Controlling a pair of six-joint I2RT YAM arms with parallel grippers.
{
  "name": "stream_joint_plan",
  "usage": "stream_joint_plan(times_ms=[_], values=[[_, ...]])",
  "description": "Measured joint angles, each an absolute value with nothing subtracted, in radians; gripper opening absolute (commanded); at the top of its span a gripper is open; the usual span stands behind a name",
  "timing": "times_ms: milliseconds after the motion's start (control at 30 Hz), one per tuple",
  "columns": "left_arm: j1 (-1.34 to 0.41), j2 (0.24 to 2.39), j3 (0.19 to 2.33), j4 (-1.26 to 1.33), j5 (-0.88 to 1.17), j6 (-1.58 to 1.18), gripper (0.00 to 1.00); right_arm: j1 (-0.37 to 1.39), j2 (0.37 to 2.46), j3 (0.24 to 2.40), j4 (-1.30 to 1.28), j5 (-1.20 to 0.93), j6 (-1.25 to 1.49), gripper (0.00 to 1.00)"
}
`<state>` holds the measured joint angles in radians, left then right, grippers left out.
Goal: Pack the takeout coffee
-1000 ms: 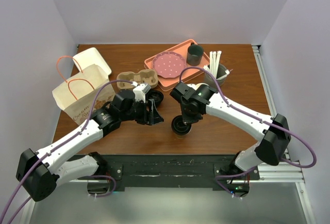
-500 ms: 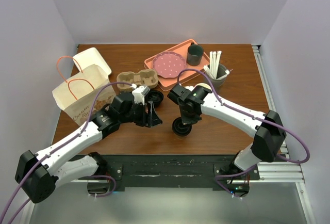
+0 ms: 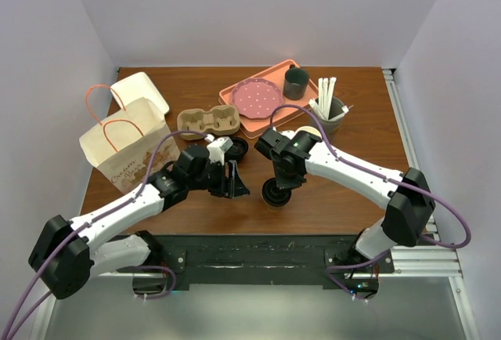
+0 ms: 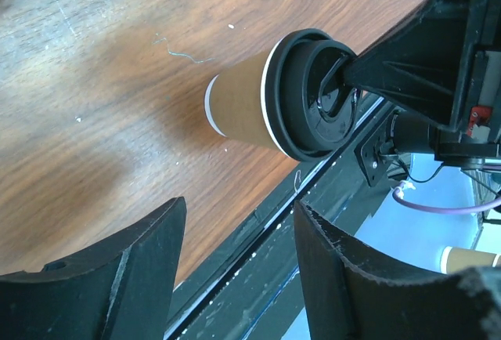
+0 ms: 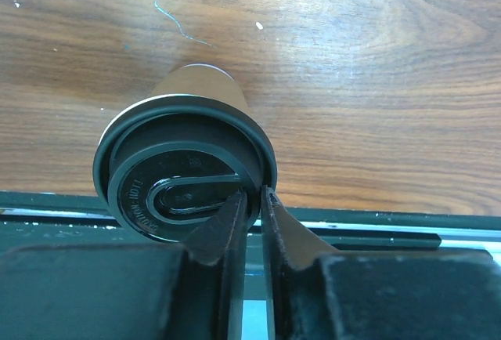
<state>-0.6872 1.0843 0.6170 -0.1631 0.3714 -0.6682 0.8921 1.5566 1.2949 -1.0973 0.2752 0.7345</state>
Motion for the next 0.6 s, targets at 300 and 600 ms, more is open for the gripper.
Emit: stream_joint_plan(times_ms=[300,600], values=[[-0.687,1.153,0.631,-0.125,0.382,-0.669,0.61,0.892,1.53,1.296,-1.102,0.279,0.744,0.34],[-0.688,1.193,0.645,-0.076,0.403,-0.67,0.61,0.892,1.496,1.325,-1.087,0.263,0.739,0.41]])
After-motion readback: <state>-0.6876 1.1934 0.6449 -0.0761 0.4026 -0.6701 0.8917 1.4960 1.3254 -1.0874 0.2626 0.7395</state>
